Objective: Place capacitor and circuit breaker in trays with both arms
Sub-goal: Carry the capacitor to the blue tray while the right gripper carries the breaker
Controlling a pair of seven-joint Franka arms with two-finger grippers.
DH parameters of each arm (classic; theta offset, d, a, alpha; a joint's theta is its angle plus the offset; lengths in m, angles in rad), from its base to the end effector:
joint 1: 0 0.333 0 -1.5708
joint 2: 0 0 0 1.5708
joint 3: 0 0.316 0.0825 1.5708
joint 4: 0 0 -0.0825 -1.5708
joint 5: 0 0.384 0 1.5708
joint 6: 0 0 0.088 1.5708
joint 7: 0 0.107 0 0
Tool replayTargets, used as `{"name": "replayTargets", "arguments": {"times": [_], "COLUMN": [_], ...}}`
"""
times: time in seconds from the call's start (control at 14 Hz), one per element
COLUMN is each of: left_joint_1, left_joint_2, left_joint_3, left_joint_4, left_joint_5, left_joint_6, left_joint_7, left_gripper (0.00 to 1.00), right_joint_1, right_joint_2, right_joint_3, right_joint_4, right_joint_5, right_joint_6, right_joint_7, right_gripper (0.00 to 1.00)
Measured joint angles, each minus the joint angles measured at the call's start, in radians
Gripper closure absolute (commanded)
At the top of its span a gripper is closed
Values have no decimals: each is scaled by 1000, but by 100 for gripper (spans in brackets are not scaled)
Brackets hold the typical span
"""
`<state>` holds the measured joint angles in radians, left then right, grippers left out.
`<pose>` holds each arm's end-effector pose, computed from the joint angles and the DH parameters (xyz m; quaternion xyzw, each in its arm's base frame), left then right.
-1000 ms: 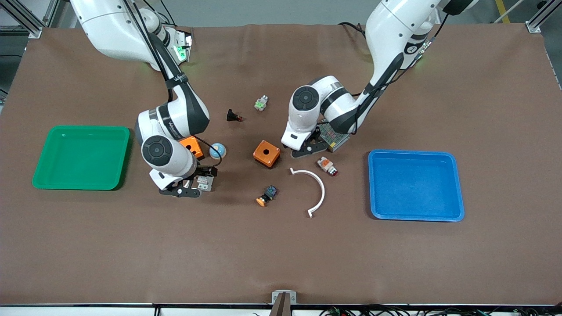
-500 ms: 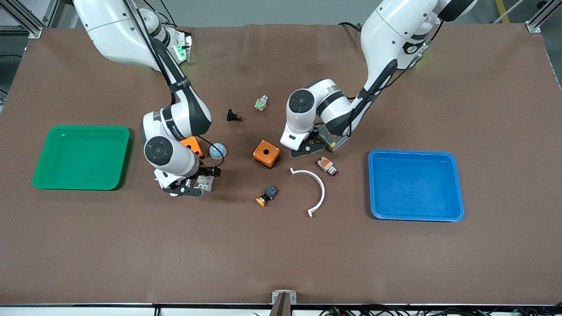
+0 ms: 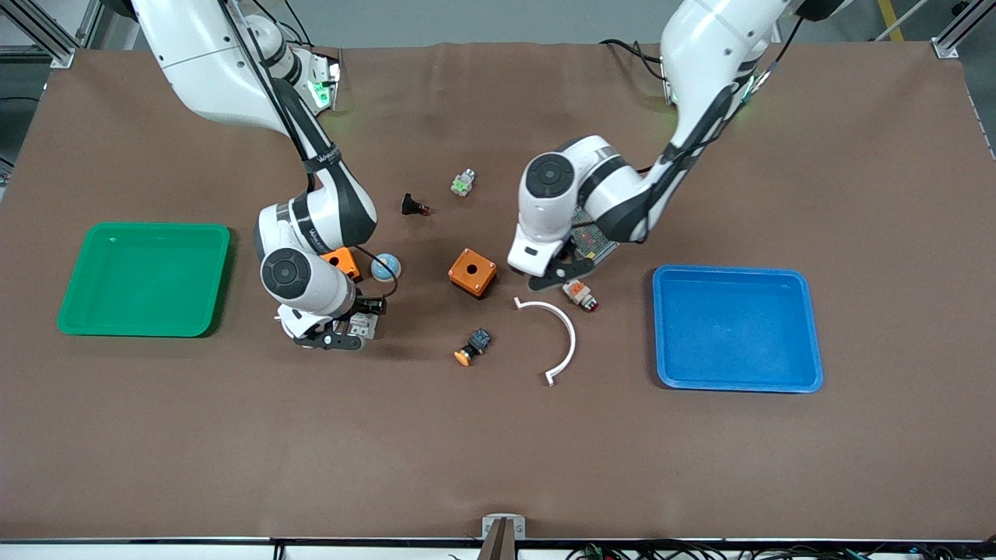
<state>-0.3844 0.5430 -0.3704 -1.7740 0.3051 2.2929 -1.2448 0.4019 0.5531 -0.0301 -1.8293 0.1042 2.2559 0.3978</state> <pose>0.4995 -0.4316 0.2724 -0.9853 -0.1693 -0.0244 0.0014 0.5895 0.2340 0.2197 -0.9965 0.0467 0.0695 0.0044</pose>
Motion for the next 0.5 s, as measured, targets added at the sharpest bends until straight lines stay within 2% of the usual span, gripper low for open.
{"name": "replayTargets", "arguments": {"times": [0.14, 0.36, 0.5], "left_joint_1": [86, 212, 279], "left_joint_2": [-65, -105, -101], "left_joint_3": [0, 0, 2], "left_joint_4": [1, -5, -16], "left_joint_5": [0, 0, 1], "left_joint_6": [-48, -106, -111], "left_joint_7": [99, 215, 242], "left_gripper": [100, 100, 100], "right_joint_1": [0, 0, -4], "right_joint_2": [0, -1, -18], "right_joint_3": [0, -1, -7], "right_joint_4": [1, 11, 53], "right_joint_5": [1, 2, 2], "right_joint_6": [0, -3, -77], "right_joint_7": [-1, -3, -3], "right_gripper": [76, 78, 78]}}
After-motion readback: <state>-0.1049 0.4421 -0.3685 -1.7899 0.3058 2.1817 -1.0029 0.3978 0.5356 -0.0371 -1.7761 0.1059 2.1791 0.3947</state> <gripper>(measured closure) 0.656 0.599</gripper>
